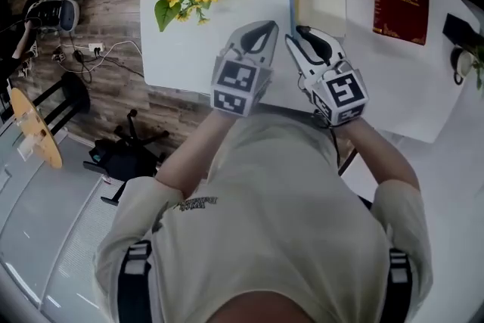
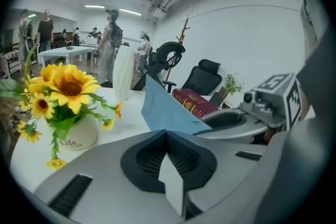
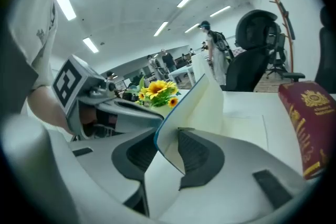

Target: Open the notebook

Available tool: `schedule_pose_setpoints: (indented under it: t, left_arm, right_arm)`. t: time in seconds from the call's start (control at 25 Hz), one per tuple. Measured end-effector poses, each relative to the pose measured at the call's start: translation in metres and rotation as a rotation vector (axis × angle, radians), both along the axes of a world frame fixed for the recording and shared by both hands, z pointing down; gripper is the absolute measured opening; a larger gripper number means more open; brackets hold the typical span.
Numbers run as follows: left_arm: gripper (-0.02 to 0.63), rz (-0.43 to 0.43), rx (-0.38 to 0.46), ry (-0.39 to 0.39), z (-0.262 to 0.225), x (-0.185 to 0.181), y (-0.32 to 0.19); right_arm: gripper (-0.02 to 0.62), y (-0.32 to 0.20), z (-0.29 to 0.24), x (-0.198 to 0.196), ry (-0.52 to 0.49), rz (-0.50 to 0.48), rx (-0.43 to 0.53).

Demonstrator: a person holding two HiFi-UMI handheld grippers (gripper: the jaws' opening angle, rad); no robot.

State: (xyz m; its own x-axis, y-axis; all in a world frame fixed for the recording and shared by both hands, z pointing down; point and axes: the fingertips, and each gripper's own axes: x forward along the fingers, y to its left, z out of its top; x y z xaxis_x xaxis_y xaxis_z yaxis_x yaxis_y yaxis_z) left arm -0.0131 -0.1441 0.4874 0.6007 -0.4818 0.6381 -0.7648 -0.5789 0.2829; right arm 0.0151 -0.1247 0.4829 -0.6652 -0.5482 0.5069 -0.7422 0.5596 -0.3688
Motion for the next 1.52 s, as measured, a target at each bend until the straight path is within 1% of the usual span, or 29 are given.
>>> schedule_pose_setpoints:
  t: [0.16,0.28,0.4,0.48,0.6,0.68,0.76,0.92,1.0,1.16,1.24,1.36,1.4,1.44,1.52]
  left_arm:
    - [0.002,-0.042,-0.015,0.057,-0.017,-0.025,0.005]
    - [0.002,-0.066,-0.031,0.067,-0.008,-0.037,0.003]
    - [0.002,-0.097,-0.050,0.023,0.008,-0.053,0.001]
    - [0.002,-0.113,-0.052,-0.001,0.015,-0.064,0.000]
    - [0.002,-0.113,-0.073,-0.022,0.028,-0.069,0.003]
    - [0.002,-0.103,-0.103,-0.050,0.045,-0.067,0.009]
    - [0.002,-0.095,-0.140,-0.081,0.063,-0.066,0.015]
    - [0.002,-0.085,-0.180,-0.116,0.087,-0.063,0.020]
    - [0.002,-0.080,-0.192,-0.127,0.094,-0.063,0.020]
    - [0.002,-0.069,-0.215,-0.153,0.108,-0.064,0.020]
    - [0.002,-0.060,-0.217,-0.162,0.111,-0.063,0.020]
    - [0.002,-0.048,-0.221,-0.173,0.112,-0.064,0.020]
    - [0.002,-0.046,-0.222,-0.174,0.112,-0.064,0.020]
    - [0.002,-0.046,-0.223,-0.176,0.112,-0.065,0.021]
    - [0.002,-0.046,-0.224,-0.178,0.112,-0.066,0.021]
  right_arm:
    - [0.154,0.012,0.019,-0.040,0.061,-0.153,0.013]
    - [0.163,0.014,0.040,-0.059,0.106,-0.230,-0.014]
    - [0.163,0.015,0.058,-0.072,0.163,-0.292,-0.058]
    - [0.163,0.015,0.069,-0.078,0.188,-0.316,-0.098]
    - [0.166,0.015,0.083,-0.083,0.219,-0.329,-0.143]
    - [0.166,0.016,0.089,-0.084,0.233,-0.333,-0.158]
    - [0.167,0.017,0.094,-0.084,0.225,-0.335,-0.190]
    - [0.158,0.021,0.104,-0.081,0.160,-0.300,-0.294]
    - [0.138,0.020,0.106,-0.079,0.147,-0.286,-0.304]
    - [0.135,0.020,0.101,-0.078,0.089,-0.261,-0.328]
    - [0.135,0.016,0.091,-0.069,0.052,-0.227,-0.327]
    - [0.133,0.000,0.061,-0.032,-0.003,-0.112,-0.272]
    - [0.114,-0.007,0.051,-0.012,0.004,-0.062,-0.239]
    - [0.114,-0.013,0.044,0.011,0.036,-0.013,-0.204]
    - [0.114,-0.022,0.041,0.061,0.156,0.070,-0.152]
